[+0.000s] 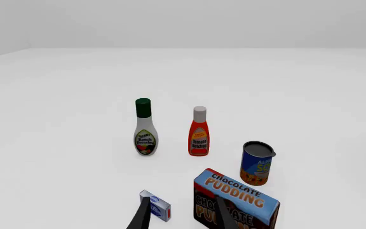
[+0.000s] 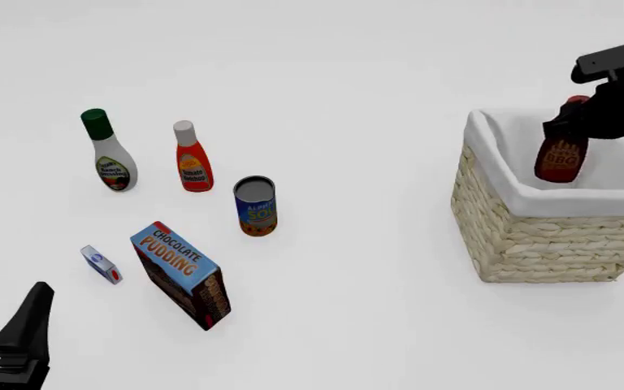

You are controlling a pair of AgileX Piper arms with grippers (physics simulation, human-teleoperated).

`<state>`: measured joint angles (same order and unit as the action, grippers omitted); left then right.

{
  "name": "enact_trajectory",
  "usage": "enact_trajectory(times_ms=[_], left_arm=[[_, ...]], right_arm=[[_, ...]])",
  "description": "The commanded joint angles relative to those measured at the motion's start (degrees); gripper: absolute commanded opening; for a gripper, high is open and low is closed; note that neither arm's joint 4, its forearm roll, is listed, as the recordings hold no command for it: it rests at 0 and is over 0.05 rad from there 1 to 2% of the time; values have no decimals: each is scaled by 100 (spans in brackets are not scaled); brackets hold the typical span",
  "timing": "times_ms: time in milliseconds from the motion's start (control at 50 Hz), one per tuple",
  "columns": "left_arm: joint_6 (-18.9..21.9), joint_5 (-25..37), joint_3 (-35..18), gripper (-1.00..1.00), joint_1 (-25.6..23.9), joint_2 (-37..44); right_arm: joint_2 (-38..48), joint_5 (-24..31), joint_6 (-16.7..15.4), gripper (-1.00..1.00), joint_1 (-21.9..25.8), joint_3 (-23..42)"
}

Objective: Pick the bbq sauce and place it in the basket.

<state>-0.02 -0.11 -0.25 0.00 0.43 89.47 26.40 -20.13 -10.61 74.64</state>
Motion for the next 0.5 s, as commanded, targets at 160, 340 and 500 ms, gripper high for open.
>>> enact_trajectory(times_ms=[160,340,500], left_arm=[[0,0,0,100,0,0],[0,0,0,100,0,0],[0,0,0,100,0,0]], right_arm=[[495,-367,34,-100,-17,-70],[705,-440,21,-100,-40,-63],[867,-595,-9,-100,-34,-166]])
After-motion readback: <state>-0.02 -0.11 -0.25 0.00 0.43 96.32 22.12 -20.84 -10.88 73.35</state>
